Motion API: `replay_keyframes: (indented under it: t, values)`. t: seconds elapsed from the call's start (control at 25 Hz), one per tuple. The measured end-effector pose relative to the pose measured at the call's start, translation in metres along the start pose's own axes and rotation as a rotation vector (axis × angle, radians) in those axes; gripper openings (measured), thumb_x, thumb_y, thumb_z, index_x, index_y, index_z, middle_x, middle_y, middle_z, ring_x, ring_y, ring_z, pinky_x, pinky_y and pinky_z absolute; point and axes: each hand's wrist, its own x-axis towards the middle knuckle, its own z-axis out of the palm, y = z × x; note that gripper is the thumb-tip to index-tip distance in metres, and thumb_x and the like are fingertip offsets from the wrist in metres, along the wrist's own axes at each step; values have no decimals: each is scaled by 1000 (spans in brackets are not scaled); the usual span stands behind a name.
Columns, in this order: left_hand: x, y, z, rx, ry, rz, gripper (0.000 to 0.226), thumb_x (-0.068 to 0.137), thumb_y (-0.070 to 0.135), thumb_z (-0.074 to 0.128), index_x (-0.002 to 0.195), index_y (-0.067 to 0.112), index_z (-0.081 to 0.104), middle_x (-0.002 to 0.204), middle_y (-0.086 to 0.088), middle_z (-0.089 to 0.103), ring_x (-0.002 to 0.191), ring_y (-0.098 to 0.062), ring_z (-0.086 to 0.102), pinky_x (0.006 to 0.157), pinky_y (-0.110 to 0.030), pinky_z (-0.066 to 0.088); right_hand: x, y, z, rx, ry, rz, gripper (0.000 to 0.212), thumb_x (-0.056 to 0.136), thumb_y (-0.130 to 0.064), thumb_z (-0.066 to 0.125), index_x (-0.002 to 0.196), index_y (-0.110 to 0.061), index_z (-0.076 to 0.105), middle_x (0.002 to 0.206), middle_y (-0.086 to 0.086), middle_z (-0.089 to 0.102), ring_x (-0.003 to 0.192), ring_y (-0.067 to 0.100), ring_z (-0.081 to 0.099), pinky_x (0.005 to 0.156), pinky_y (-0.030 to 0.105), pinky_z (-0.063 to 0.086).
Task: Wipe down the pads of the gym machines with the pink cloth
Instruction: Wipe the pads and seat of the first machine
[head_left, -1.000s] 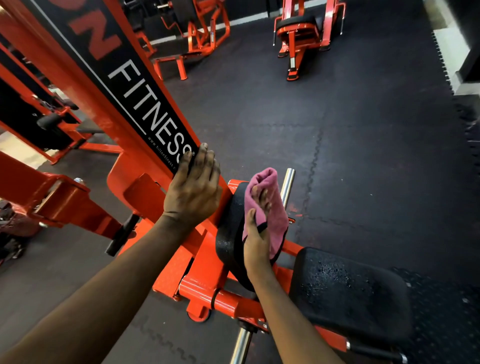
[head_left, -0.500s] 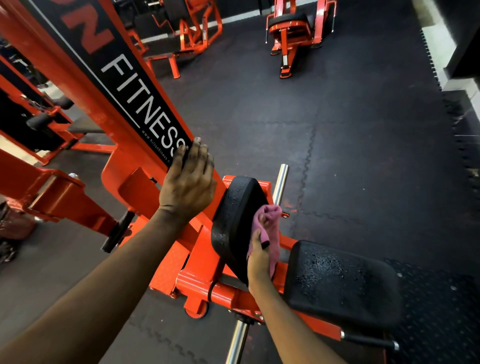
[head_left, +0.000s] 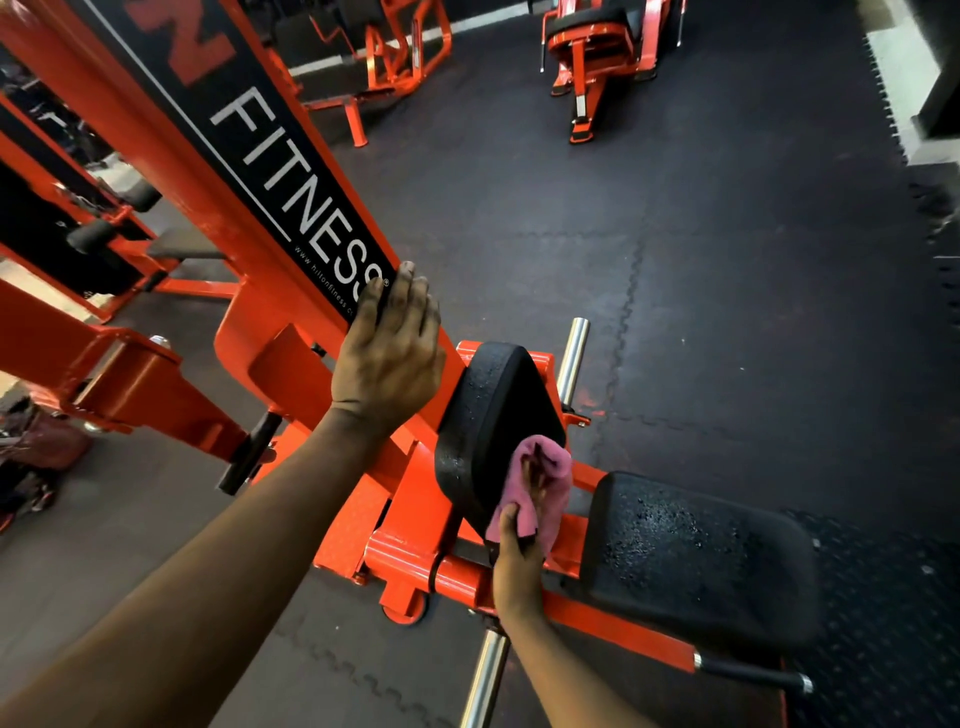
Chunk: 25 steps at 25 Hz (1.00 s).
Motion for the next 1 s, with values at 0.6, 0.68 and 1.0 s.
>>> replay_keyframes:
  t: [0.6, 0.68, 1.0]
  values:
    - [0, 1, -1, -21, 17, -31, 49, 91, 29, 39, 127, 6, 62, 140, -10, 58, 142, -26, 41, 117, -42, 18, 64, -86, 44, 58, 3, -270, 69, 93, -59, 50, 149, -19, 46, 157, -2, 43, 148, 9, 32, 124, 28, 21]
    - [1, 3, -3, -43, 16, -63, 52, 89, 31, 38, 127, 5, 62, 140, -10, 58, 143, -26, 40, 119, -42, 16, 76, -80, 40, 18, 26, -154, 77, 93, -67, 48, 151, -17, 44, 154, 2, 47, 146, 16, 38, 122, 35, 28]
    - [1, 6, -1, -18, 16, -47, 50, 94, 33, 35, 126, 5, 62, 140, -11, 57, 145, -28, 36, 119, -46, 11, 105, -65, 35, 4, 66, 8, 65, 97, -62, 48, 147, -20, 50, 135, 5, 62, 128, 22, 55, 113, 40, 40]
